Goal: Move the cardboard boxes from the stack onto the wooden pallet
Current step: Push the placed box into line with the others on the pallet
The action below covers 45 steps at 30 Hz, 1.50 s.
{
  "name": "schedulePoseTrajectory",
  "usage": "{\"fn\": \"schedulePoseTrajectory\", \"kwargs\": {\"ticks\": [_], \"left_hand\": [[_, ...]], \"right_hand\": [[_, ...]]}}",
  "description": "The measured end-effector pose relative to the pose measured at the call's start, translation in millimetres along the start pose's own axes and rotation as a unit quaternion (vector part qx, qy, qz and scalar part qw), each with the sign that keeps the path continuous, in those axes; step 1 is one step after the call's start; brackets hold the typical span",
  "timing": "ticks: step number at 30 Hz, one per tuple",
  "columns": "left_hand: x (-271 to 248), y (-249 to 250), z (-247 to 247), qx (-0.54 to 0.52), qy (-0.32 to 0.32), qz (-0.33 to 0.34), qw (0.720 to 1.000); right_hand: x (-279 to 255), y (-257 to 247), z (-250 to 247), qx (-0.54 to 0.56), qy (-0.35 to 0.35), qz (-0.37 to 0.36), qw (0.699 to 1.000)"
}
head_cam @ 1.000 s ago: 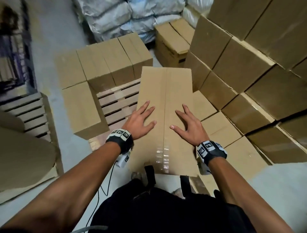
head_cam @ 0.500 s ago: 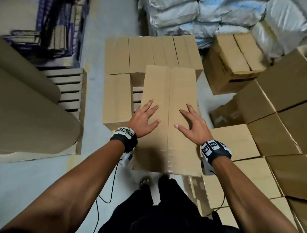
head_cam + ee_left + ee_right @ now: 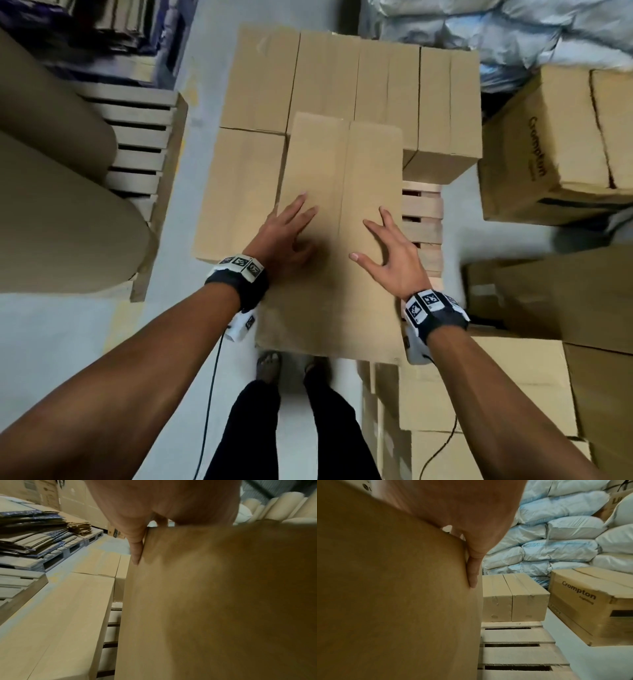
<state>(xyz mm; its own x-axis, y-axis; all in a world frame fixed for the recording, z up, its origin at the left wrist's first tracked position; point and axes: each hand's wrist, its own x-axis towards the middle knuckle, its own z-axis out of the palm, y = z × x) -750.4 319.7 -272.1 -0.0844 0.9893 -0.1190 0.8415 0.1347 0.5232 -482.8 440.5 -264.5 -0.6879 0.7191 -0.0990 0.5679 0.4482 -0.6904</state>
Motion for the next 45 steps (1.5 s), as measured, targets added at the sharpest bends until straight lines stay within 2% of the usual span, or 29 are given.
{"fn": "schedulePoseTrajectory", "kwargs": {"ticks": [10,17,27,30,33,37,40,43,45], "left_hand": [[77.0,-125.0,97.6,-0.001,-0.001,-0.065,0.998],[118.9,-204.0,161.4,-0.023,0.013,-0.061,0.998],[157.9,-257.4,212.5,-0.06,0.056,-0.068,0.994],[160.5,-262.9,221.5,-0.083,0.036,-0.101,0.991],[152.7,-268.8,229.2,-0.076,-0.014,-0.137,0.988],[114.9,-270.1,238.5,0.0,-0.049,-0.113,0.992],[67.4,-266.2,239.9,0.016,-0.091,-0.127,0.988],[19.5,-265.7,244.8,0.063,-0.147,-0.13,0.979],[-4.9,-268.2,249.0,0.108,-0.19,-0.124,0.968]], "right_hand": [[105.5,101.2,110.0,0.013,-0.005,-0.003,1.0],[160.8,164.0,185.1,-0.006,-0.003,-0.007,1.0],[204.5,223.4,249.1,-0.011,0.041,-0.016,0.999],[212.7,237.2,263.1,-0.032,0.002,-0.005,0.999],[217.4,239.9,276.3,-0.081,-0.074,-0.007,0.994],[202.2,225.9,280.4,-0.102,-0.079,0.026,0.991],[166.3,205.0,286.8,-0.122,-0.133,0.086,0.98],[121.2,191.3,304.0,-0.21,-0.206,0.082,0.952],[95.1,188.6,313.8,-0.229,-0.232,0.086,0.941]]}}
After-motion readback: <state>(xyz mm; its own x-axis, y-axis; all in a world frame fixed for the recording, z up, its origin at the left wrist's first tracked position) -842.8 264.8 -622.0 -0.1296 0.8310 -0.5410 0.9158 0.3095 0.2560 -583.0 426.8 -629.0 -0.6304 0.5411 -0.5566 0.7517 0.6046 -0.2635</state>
